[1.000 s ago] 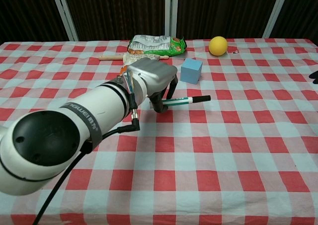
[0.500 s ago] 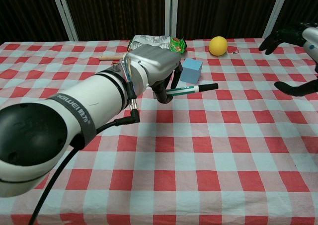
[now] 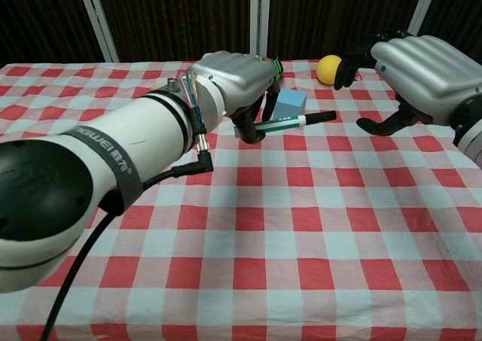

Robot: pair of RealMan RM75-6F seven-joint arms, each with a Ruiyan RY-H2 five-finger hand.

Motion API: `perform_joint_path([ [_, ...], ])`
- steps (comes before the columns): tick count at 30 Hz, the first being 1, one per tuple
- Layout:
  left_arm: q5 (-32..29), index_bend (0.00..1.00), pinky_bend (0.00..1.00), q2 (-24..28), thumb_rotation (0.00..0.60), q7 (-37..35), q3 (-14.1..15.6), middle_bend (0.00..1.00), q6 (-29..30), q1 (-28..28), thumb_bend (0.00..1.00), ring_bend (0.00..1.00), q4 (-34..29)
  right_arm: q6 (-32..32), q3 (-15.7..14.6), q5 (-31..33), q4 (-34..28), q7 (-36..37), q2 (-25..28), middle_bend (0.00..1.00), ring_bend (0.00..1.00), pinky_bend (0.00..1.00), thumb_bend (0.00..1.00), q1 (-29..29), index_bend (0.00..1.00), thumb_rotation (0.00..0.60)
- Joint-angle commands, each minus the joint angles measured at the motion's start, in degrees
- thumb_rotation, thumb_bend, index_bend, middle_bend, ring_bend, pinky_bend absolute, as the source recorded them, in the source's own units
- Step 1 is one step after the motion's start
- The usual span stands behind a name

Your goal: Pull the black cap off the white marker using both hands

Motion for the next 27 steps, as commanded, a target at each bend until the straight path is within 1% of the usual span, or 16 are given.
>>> perform_joint_path([
  [1,-0.42,0.56,0.90,-0.17,0.600,0.43,-0.08,0.60,0.14,-0.33,0.40,0.97,0.06,-0.19,-0.15,0.17,1.68,0.31,-1.62,0.36,0.11,0.06,0.19,0.99,0.40,0.600],
  [6,-1.55,0.56,0.90,-0.47,0.600,1.38,-0.16,0.60,0.34,-0.90,0.40,0.97,0.28,-0.20,-0.57,0.54,3.89,-0.86,-3.65,0.38,0.13,0.06,0.25,2.07,0.42,0.600],
  [14,-2.63,0.56,0.91,-0.98,0.600,2.23,-0.31,0.60,0.70,-1.68,0.41,0.97,0.58,0.98,-1.14,0.51,6.53,-0.78,-6.42,0.42,0.15,0.06,0.25,2.99,0.46,0.600],
  [27,-2.66,0.56,0.91,-0.37,0.600,2.05,-0.14,0.60,1.57,-1.78,0.41,0.97,-0.71,1.47,-1.47,1.50,8.49,0.24,-8.32,0.44,0.16,0.07,0.25,3.84,0.48,0.600],
])
